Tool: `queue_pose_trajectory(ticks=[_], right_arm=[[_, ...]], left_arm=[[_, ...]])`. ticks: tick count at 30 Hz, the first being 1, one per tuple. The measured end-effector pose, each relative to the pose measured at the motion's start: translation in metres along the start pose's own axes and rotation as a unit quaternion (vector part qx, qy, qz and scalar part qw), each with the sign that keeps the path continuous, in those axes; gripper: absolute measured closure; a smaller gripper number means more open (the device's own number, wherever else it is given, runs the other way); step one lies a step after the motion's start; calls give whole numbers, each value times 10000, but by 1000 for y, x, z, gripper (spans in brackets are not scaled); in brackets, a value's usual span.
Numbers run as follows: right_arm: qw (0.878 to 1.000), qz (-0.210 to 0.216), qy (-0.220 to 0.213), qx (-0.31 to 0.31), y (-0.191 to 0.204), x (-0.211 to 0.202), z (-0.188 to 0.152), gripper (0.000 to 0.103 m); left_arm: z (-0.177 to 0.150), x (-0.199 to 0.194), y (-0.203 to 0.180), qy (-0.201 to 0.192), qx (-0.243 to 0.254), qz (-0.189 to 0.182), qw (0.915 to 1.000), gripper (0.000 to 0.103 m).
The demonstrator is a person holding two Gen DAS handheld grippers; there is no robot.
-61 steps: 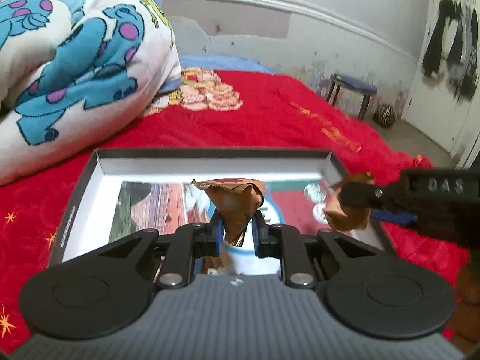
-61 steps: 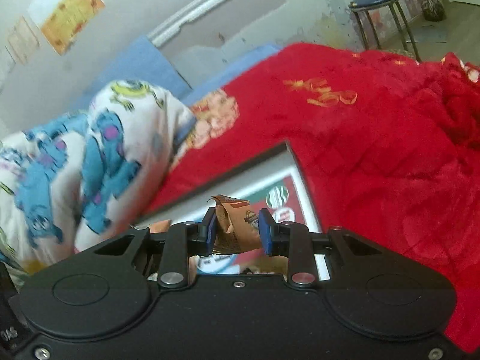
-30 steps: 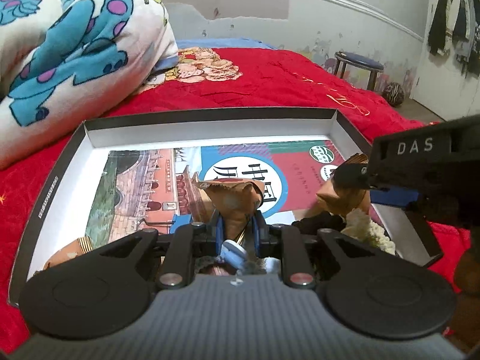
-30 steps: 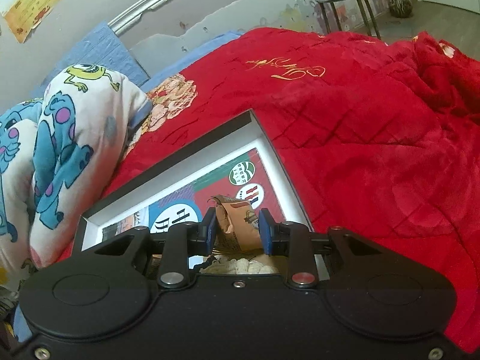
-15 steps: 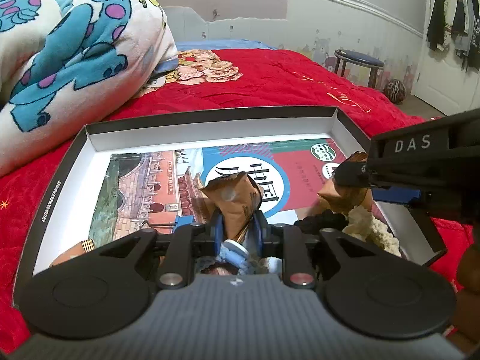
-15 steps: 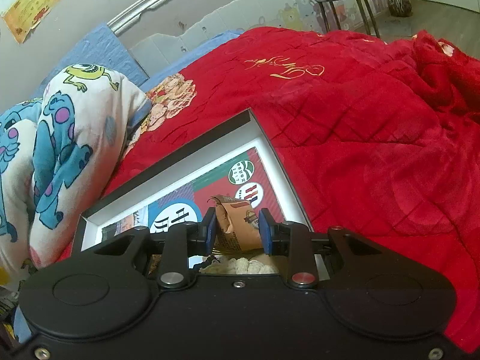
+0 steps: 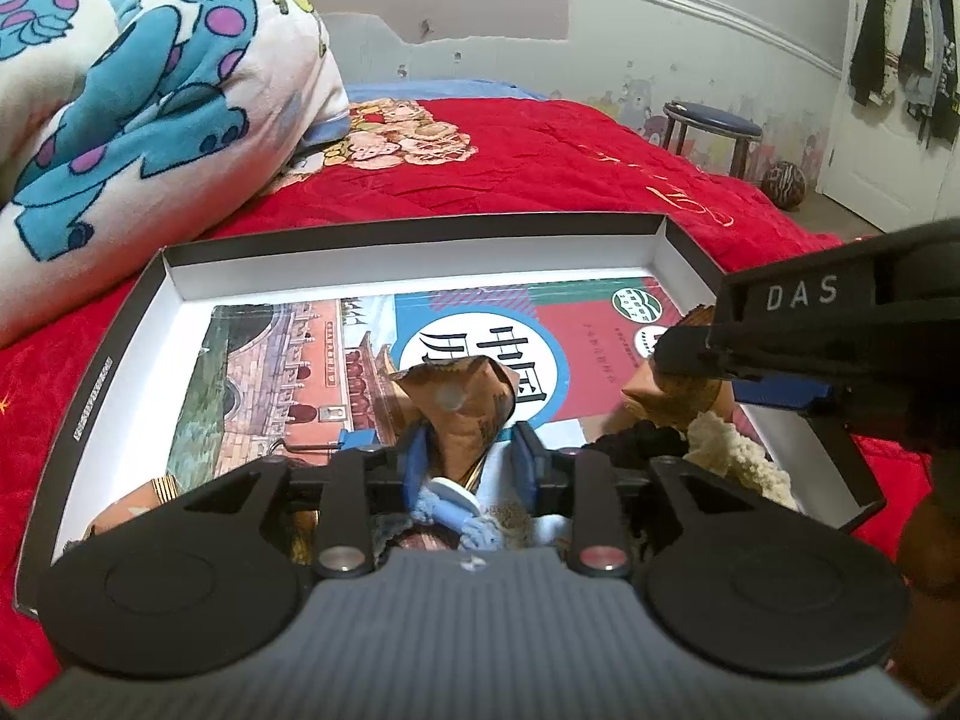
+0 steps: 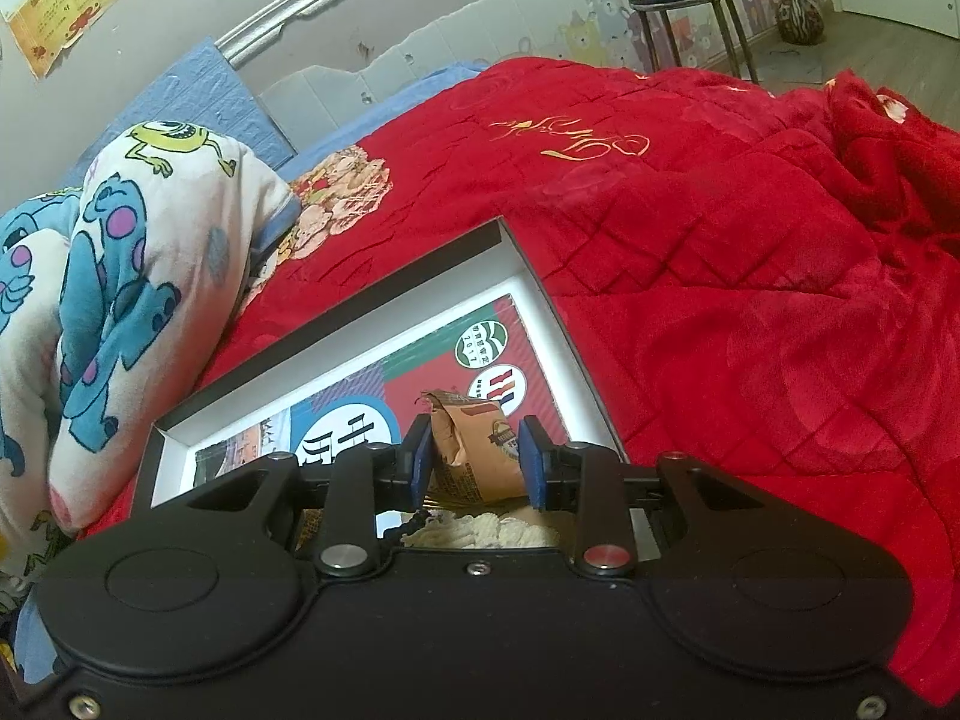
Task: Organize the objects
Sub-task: 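Open both tools over the box to drop the paper pieces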
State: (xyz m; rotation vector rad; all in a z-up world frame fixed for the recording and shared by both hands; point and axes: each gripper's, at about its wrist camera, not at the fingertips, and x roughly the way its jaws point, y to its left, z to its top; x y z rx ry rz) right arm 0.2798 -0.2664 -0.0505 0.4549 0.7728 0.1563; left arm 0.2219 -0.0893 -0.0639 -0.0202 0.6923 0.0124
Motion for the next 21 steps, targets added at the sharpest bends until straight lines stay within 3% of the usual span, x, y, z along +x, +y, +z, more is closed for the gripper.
queue_pose_trajectory(ticks=[7,14,18,21], right_arm=[[10000,66,-45,-40,3,-2,-2,62],[9993,377,-40,7,7,-10,-5,45],[9972,751,20,2,6,-26,-1,38],[9937,1007,-318,376,-13,-54,8,35]], left_arm=[[0,-3,2,-11,-139,-44,9999,32],[5,-21,10,-220,-239,12,9995,18],[13,-41,20,-339,-231,156,9990,18],[27,-63,31,-474,-418,138,9979,17]])
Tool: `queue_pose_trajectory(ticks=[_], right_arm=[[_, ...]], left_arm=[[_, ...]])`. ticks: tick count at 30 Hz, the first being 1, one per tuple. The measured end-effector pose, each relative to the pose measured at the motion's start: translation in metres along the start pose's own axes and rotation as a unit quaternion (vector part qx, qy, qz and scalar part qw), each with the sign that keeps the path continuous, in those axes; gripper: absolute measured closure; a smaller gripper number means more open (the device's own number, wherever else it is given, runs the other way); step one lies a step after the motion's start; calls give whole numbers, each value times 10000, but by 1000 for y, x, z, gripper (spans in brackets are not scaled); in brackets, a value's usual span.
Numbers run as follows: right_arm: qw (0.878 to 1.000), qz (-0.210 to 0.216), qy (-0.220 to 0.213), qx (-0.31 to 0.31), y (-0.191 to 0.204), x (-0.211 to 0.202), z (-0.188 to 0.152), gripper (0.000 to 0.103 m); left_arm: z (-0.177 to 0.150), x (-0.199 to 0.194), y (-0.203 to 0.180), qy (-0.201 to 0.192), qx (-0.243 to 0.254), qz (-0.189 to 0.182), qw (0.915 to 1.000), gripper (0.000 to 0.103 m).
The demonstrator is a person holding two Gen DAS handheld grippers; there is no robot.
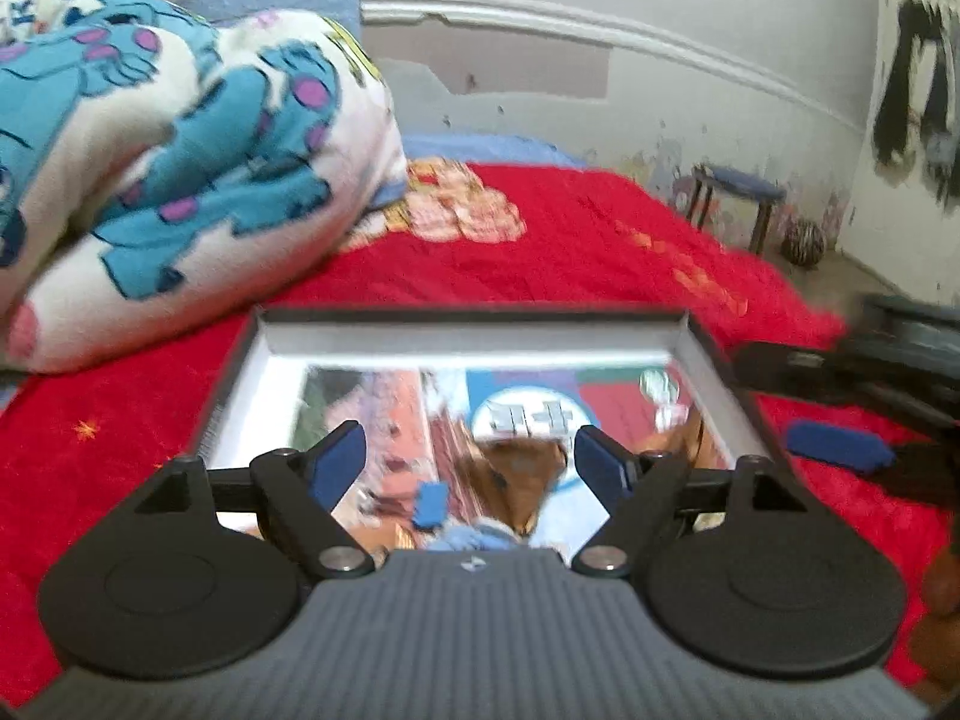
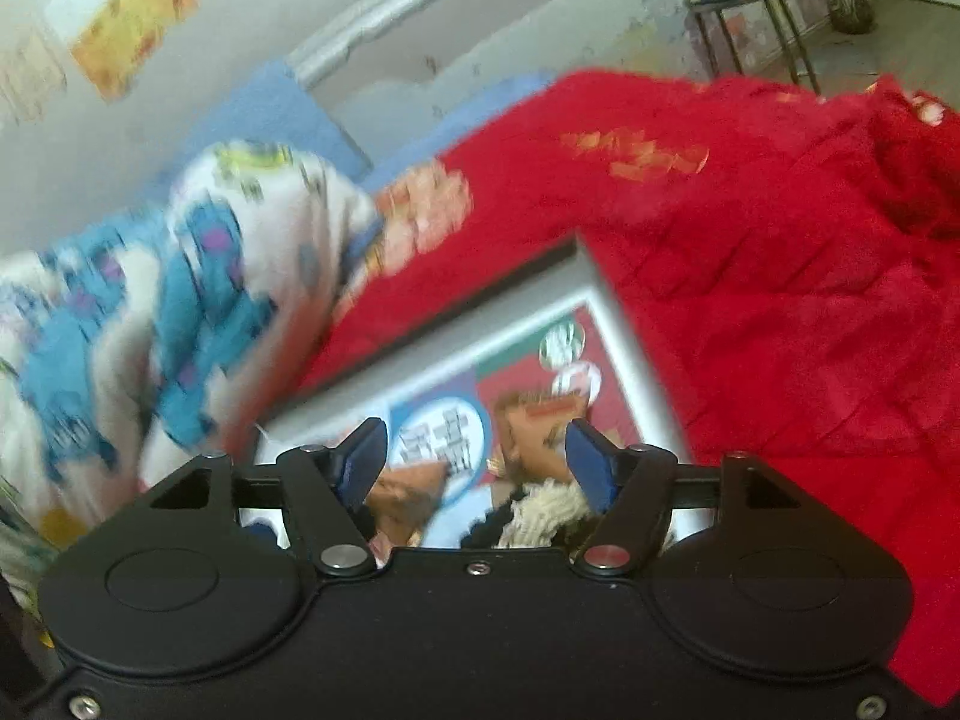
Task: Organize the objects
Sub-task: 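Open both tools over the box to drop the paper pieces, then move the left tool to the blue binder clip while the right tool reaches the lace scrunchie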
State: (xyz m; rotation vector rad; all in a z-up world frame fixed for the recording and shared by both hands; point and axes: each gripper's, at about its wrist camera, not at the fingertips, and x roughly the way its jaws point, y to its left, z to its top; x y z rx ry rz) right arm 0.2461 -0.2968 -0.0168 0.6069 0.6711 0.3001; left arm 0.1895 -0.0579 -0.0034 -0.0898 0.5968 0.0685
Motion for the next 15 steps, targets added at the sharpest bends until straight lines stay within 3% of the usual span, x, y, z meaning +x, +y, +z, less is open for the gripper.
queue_pose_trajectory(ticks=[3,6,9,12,15], right_arm=[[9976,194,-292,600,-23,-32,13,34],[9943,126,-586,881,-40,-64,19,34],[9936,-69,-696,892,-48,-93,23,32],[9947,-165,-716,717,-47,-118,20,22],[9968,-254,-593,479,-43,-138,6,21]], left_arm=[[15,-24,10,-209,-222,-137,9994,15],[27,-49,13,-254,-173,-232,9993,15],[30,-77,11,-378,115,-238,9989,15],[24,-107,13,-551,201,-221,9980,13],[8,-129,17,-462,218,-368,9980,13]])
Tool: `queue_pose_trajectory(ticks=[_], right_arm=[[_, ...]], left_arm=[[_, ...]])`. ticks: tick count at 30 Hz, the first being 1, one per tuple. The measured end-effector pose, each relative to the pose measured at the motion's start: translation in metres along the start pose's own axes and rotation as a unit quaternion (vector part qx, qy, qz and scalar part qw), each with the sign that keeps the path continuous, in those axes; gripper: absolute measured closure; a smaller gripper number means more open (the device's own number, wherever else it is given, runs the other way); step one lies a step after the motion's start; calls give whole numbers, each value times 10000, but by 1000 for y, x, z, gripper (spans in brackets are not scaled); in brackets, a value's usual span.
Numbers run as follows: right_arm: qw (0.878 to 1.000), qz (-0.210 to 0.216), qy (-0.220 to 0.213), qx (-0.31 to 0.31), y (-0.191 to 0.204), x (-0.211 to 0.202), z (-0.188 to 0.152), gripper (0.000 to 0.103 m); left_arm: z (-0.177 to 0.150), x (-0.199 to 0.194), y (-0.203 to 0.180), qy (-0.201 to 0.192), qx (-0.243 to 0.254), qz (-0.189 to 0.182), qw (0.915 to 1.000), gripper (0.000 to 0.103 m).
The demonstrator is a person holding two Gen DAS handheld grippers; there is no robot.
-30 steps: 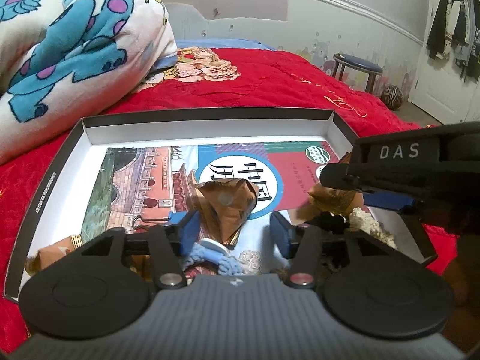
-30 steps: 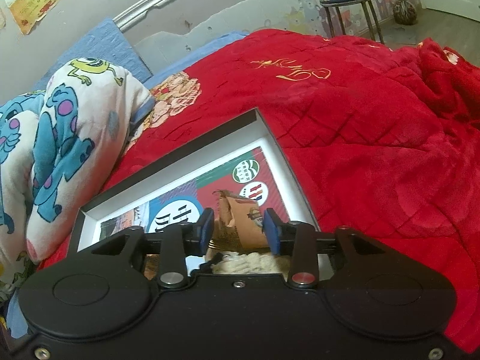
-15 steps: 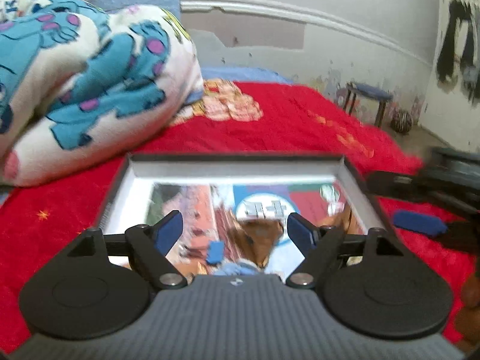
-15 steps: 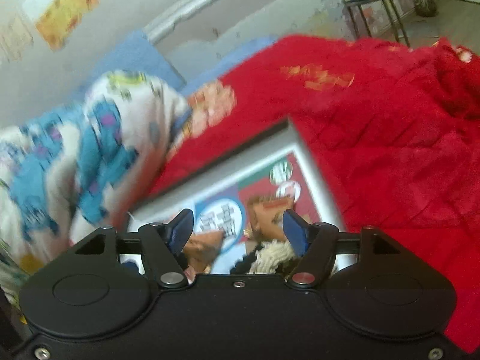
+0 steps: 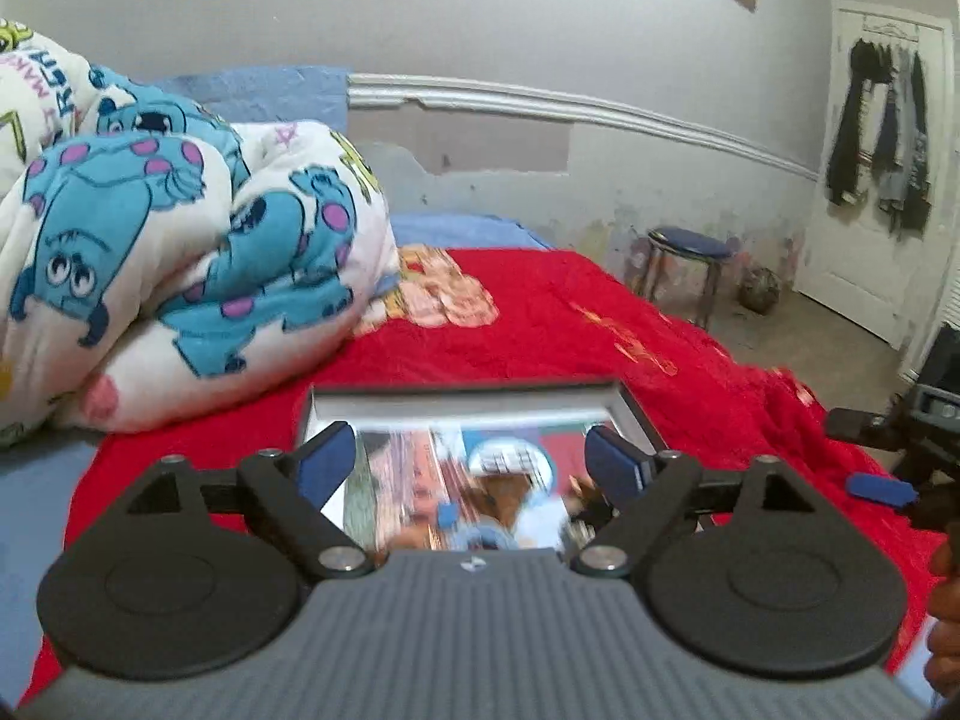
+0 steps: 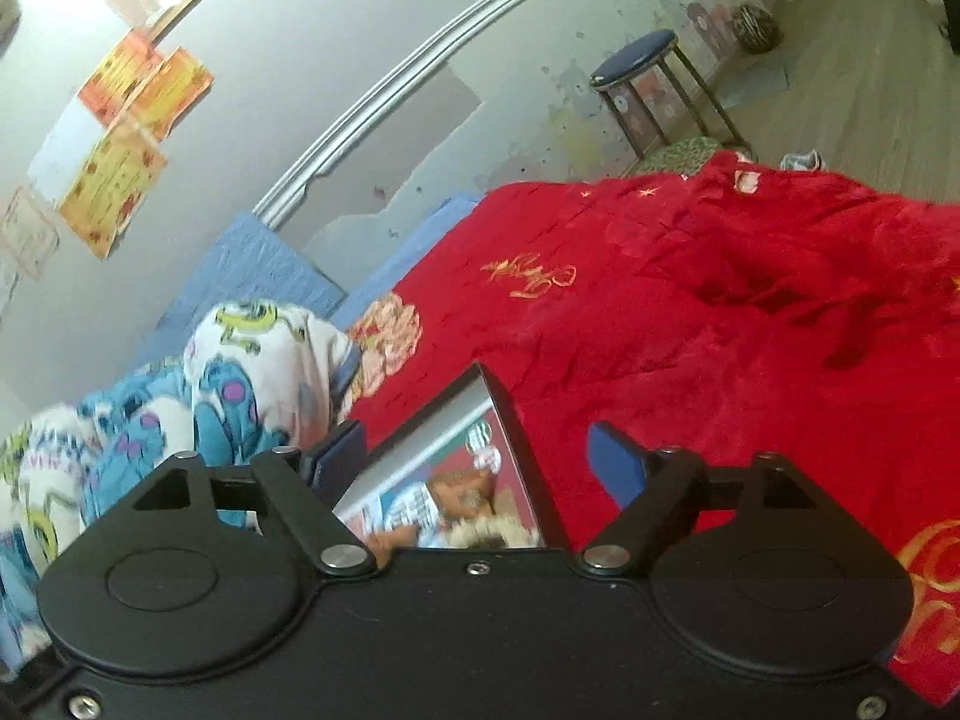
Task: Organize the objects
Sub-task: 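Move the left tool to the blue binder clip while the right tool reaches the lace scrunchie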
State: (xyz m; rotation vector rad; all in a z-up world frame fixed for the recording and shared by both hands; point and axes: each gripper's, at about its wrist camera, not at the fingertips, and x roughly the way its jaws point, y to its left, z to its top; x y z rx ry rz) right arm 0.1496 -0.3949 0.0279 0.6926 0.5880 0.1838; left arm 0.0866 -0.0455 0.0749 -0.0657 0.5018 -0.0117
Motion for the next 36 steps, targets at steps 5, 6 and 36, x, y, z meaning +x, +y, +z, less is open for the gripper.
queue_pose_trajectory(ticks=[5,6,36], right_arm=[[9991,-241,330,-142,7,-24,-28,13],[9988,-233,414,-147,10,-25,-31,12],[9478,-1903,1697,-1916,41,80,-110,23]], left_arm=[[-38,-14,-1,342,-167,-15,9993,13],[-44,-13,-2,410,-230,-29,9989,13],[-124,50,-14,2023,-251,327,9784,71]])
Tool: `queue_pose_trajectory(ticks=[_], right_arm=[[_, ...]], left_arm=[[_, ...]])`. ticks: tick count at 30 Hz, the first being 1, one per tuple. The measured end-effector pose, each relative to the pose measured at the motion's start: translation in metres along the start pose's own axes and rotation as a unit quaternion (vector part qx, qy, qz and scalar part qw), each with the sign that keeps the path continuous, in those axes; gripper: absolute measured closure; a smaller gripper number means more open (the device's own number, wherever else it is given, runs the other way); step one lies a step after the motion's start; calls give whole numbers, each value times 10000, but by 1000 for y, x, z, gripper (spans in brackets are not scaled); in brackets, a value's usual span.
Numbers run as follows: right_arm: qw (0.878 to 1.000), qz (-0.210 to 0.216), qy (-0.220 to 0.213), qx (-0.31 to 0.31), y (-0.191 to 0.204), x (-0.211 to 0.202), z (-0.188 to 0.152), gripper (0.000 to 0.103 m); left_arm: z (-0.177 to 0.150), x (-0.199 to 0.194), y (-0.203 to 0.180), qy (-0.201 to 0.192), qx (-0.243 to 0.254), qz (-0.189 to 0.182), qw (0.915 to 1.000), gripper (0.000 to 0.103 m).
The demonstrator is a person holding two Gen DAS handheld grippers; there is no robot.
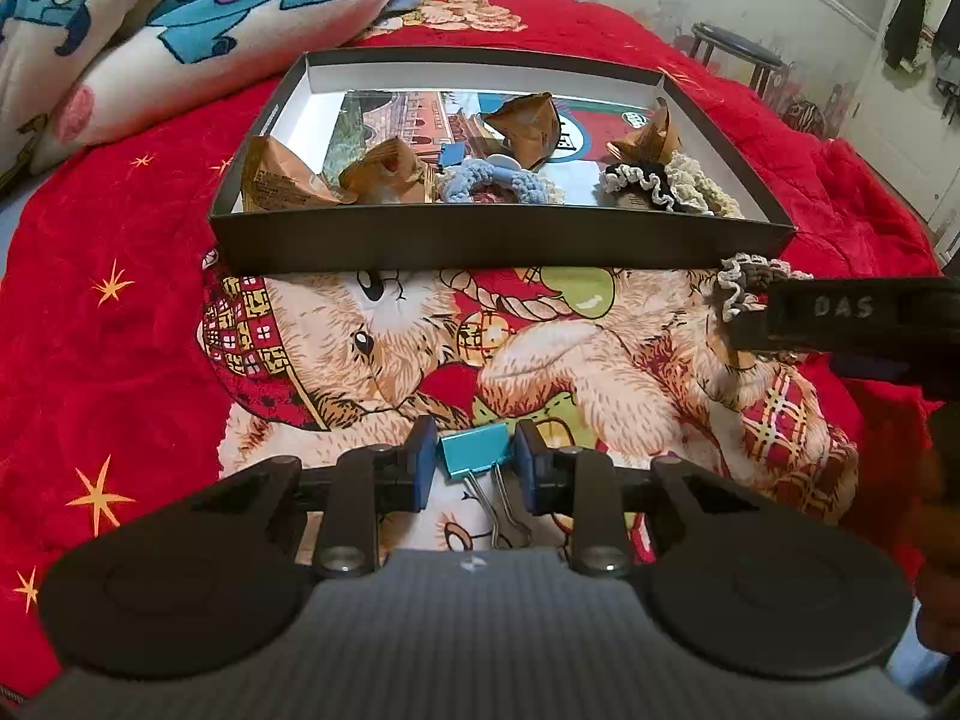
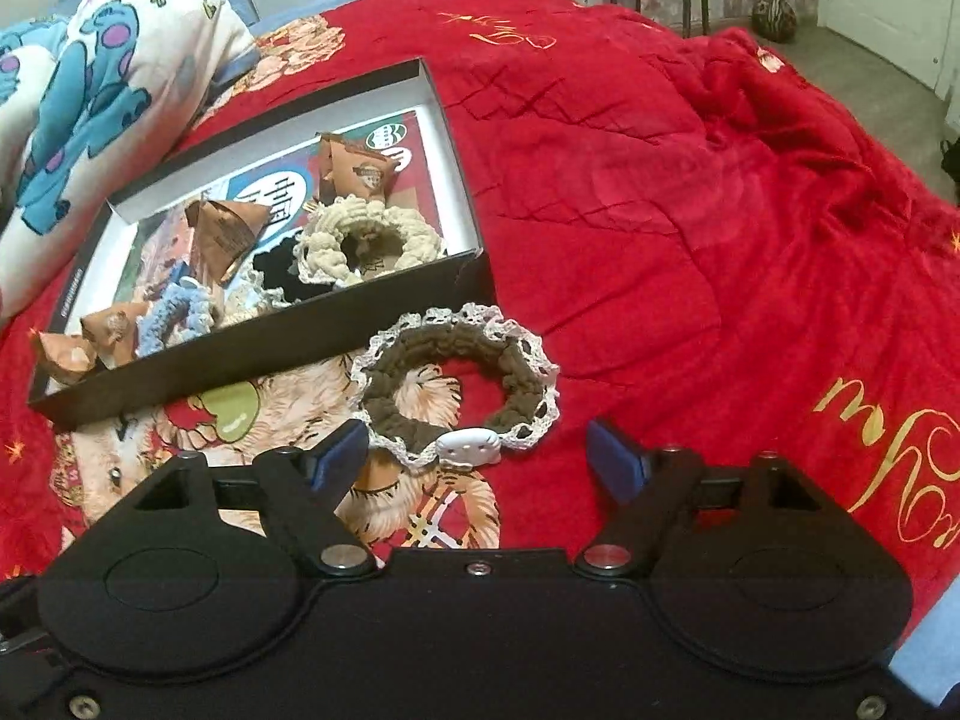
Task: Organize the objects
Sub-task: 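Move the left tool to the blue binder clip while the right tool reaches the lace scrunchie, then grasp the blue binder clip with the left tool while the right tool grasps the lace scrunchie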
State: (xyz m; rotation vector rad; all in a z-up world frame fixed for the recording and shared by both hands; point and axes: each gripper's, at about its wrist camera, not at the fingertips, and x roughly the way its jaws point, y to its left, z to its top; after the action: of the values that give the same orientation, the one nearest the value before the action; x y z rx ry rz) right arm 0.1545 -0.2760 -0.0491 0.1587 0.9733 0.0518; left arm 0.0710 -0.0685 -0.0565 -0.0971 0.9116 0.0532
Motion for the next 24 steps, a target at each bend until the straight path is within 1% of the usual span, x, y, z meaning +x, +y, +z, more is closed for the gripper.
queue_pose_trajectory(ticks=[2,6,8,12,18,19,21,23,24], right_arm=[[9999,-93,-35,-92,5,1,-1,26],[9998,-99,-111,-131,7,3,-3,29],[9998,-69,-159,-102,6,2,-3,33],[9997,7,-233,31,2,1,-2,38],[9992,-44,-364,140,5,3,-3,50],[9992,-33,-383,133,7,3,-4,56],[9990,-48,-421,147,9,3,-4,62],[9984,-94,-551,102,13,1,-6,79],[9982,-61,-581,92,14,0,-6,82]], left_arm=[[0,0,0,-18,-9,16,10000,71],[-3,1,-2,-123,-33,115,9999,70],[-3,0,-3,-167,-29,142,9998,70],[-7,-1,-2,-276,-42,180,9994,70],[-9,1,-9,-399,179,259,9987,71],[-10,1,-10,-413,226,275,9985,71],[-9,1,-11,-420,282,300,9983,71],[-9,2,-12,-395,298,313,9983,71],[-8,3,-12,-380,317,323,9983,71]])
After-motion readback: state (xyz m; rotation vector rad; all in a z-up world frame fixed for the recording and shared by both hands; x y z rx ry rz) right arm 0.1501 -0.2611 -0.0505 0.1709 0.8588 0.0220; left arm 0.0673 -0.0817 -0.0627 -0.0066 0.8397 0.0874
